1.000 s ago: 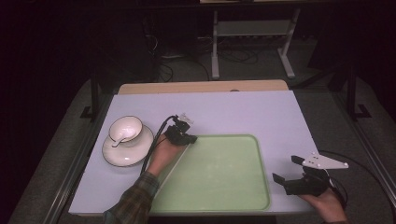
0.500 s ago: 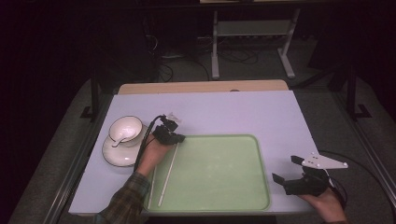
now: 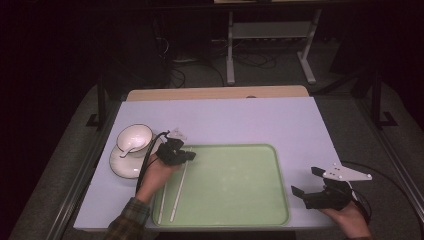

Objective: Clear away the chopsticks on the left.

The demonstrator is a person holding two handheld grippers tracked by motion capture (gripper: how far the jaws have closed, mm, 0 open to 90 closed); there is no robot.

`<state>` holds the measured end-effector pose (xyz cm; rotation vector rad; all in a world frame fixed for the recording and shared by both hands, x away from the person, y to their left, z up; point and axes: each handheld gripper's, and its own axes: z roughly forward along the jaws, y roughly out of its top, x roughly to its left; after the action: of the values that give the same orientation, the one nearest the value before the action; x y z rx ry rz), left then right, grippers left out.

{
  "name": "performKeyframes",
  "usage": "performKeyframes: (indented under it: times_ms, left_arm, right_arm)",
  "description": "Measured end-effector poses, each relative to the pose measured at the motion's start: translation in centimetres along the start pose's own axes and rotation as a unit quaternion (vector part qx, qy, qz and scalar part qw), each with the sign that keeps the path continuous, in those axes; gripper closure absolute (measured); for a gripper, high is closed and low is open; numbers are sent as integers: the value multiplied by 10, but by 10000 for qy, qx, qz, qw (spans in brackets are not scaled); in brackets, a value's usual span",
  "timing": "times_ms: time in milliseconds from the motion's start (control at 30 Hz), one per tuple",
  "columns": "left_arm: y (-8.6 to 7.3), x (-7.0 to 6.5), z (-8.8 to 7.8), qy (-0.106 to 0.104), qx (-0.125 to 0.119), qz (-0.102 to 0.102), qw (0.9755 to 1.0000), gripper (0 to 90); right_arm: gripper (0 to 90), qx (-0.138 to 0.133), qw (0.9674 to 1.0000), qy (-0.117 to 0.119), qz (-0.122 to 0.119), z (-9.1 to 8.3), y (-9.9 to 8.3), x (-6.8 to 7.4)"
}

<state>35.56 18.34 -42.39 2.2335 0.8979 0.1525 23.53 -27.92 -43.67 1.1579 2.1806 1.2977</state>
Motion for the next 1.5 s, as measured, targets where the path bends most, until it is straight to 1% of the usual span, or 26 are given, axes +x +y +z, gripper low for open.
performKeyframes:
  times_ms: [33,67,133,233,267,300,367,400,467,567,633,667,733,1067,1500]
  left_arm:
    - [-8,-5,-4,-63,23,-4,10000,898]
    - [-8,-5,-4,-63,23,-4,10000,898]
    - [-16,-11,-7,-109,60,-10,9999,899]
    - [-30,-23,-12,-130,151,112,9997,898]
    - [-30,-23,-12,-130,151,112,9997,898]
    - [-36,-26,-14,-115,219,146,9996,898]
    - [-39,-27,-15,-93,239,161,9995,898]
    - [-40,-27,-16,-83,230,131,9996,898]
    - [-44,-26,-20,-89,213,90,9997,898]
    - [-50,-25,-25,-42,225,48,9997,898]
    - [-55,-23,-29,-17,208,-15,9998,898]
    - [-55,-23,-29,-17,208,-15,9998,898]
    - [-59,-21,-32,-5,163,-75,9998,898]
    - [-67,-17,-41,70,136,-170,9997,898]
    - [-74,-15,-48,179,142,-206,9995,898]
  right_arm:
    - [0,-2,10000,-2,10,0,0,0]
    - [0,-2,10000,-2,10,0,0,0]
    - [0,1,10000,-1,6,0,0,0]
    - [0,-1,10000,-1,-4,0,0,0]
    - [0,-1,10000,-1,-4,0,0,0]
    - [0,-1,10000,-7,4,0,0,0]
    - [0,0,10000,-9,0,0,0,0]
    - [0,-2,10000,-11,-10,-1,0,0]
    - [0,-8,10000,-11,-16,-1,0,1]
    - [0,-4,10000,-14,-20,-1,0,0]
    - [0,-6,10000,-13,-23,-1,0,0]
    - [0,-4,10000,-13,-26,-1,0,0]
    - [0,0,10000,-13,-27,-1,0,0]
    - [0,-5,10000,-20,-24,-1,0,0]
    - [0,0,10000,-22,-30,-1,0,1]
